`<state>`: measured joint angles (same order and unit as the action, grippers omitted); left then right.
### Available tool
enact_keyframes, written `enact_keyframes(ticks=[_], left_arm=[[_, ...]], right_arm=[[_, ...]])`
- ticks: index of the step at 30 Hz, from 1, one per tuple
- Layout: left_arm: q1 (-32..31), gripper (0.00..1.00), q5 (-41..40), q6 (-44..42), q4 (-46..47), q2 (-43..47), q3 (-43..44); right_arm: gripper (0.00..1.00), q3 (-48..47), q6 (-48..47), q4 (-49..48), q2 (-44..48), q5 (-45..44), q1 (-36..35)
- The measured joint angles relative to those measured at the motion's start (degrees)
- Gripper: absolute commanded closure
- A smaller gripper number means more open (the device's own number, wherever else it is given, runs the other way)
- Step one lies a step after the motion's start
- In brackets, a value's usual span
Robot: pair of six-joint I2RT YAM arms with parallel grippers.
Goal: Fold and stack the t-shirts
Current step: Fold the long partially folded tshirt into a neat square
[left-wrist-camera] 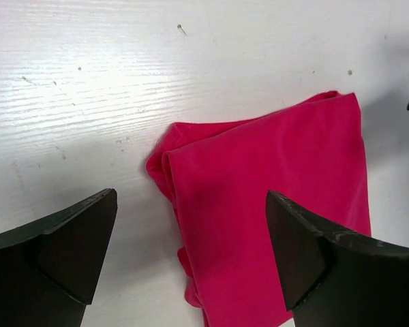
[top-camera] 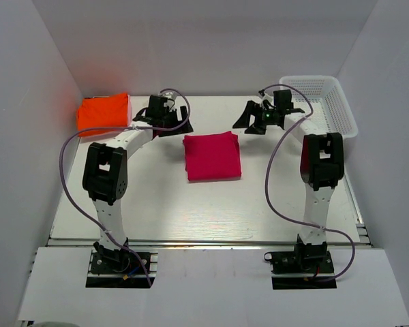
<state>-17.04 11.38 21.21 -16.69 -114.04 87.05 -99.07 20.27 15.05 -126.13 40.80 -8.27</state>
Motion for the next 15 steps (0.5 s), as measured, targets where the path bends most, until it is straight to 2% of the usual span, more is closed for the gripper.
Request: enact_keyframes(ticks=[6,10,15], left_arm=[[-0.7,0.00,2.5,-1.9,0.7,0.8,-6.6],[-1.6,0.06,4.5,-2.9,1.0,0.9,-13.2],[-3.0,0.17,5.2,-3.1,2.3,2.0,-14.5]], right_arm=[[0.10,15.5,-1.2,-2.6,11.7,0.0,-0.5],[0.10,23.1,-1.8,-4.2,17.3,0.4,-1.0],[0.10,32.5,-2.1,-6.4,21.4,1.4,-1.1]])
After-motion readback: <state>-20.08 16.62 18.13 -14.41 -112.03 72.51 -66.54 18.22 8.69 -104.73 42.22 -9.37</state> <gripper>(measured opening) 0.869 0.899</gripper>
